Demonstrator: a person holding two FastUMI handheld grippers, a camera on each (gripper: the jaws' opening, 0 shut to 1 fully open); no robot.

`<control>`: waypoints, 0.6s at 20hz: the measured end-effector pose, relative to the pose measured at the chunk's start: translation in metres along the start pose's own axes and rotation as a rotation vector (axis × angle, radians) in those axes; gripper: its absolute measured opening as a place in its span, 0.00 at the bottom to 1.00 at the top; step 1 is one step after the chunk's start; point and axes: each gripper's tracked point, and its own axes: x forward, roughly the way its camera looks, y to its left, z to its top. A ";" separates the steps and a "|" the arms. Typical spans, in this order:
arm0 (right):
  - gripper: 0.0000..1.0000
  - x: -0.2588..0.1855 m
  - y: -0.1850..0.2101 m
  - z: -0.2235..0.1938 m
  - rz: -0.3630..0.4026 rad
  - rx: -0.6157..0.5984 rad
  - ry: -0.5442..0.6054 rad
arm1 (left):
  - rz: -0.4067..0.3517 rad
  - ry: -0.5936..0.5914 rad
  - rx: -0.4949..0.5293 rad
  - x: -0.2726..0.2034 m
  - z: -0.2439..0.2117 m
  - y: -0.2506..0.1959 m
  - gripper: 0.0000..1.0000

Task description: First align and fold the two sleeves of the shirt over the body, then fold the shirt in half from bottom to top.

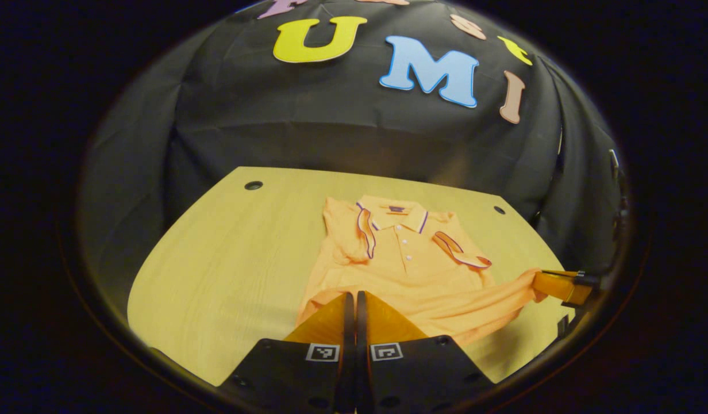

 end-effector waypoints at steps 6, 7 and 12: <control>0.01 0.042 -0.001 0.042 -0.016 -0.012 -0.014 | -0.009 -0.034 0.026 0.050 0.041 -0.001 0.06; 0.01 0.048 0.000 0.048 -0.018 -0.012 -0.014 | -0.010 -0.039 0.030 0.057 0.048 -0.001 0.05; 0.01 0.081 0.000 0.077 -0.025 0.003 -0.019 | -0.008 -0.063 0.051 0.096 0.078 0.004 0.05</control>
